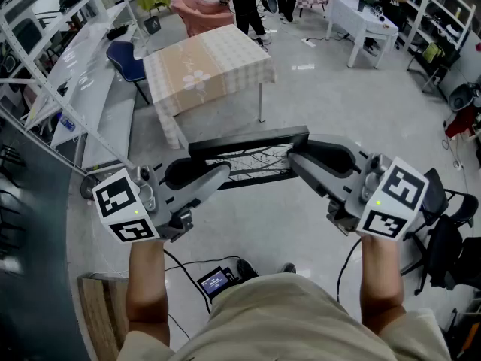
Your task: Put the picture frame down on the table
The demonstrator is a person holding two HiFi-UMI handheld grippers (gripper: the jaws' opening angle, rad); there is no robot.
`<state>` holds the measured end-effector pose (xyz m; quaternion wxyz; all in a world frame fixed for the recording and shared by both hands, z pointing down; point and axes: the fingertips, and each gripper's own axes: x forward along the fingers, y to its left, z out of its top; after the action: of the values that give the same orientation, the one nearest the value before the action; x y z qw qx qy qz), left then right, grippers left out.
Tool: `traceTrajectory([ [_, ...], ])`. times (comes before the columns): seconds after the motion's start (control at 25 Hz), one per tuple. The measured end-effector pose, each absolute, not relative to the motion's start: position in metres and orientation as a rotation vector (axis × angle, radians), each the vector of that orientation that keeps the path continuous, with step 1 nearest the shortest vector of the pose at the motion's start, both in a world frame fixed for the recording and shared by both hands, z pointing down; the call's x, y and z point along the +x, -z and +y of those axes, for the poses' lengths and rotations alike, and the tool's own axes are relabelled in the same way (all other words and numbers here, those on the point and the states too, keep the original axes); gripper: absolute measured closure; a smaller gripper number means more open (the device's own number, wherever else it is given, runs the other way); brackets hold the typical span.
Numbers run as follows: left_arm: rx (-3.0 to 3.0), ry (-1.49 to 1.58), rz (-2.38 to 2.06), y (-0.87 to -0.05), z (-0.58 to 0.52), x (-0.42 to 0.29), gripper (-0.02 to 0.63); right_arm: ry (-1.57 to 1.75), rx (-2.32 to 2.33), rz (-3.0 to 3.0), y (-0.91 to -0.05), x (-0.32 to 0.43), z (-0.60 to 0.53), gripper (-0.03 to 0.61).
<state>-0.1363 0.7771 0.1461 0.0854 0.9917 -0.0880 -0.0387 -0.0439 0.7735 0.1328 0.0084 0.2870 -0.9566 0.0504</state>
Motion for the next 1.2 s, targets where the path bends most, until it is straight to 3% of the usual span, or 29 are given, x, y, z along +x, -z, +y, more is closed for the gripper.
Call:
traceTrajectory([
  [0.56,2.949,0.133,-0.174,-0.166,0.763,-0.128,0.574,-0.16,0.978,-2.963,-0.152,-0.036,0.765,0.508],
  [0.8,2.911,0.138,-0.156,-0.168,0.694,-0.142,0.574,-0.211,0.995,-2.952,-0.151,-0.049,0.698,0.508],
  [1.2,2.908,0.097,-0.232,-0.166,0.608,-0.066,0.574,-0.227,0.928,-3.0,-0.154,0.027,0.606,0.508],
])
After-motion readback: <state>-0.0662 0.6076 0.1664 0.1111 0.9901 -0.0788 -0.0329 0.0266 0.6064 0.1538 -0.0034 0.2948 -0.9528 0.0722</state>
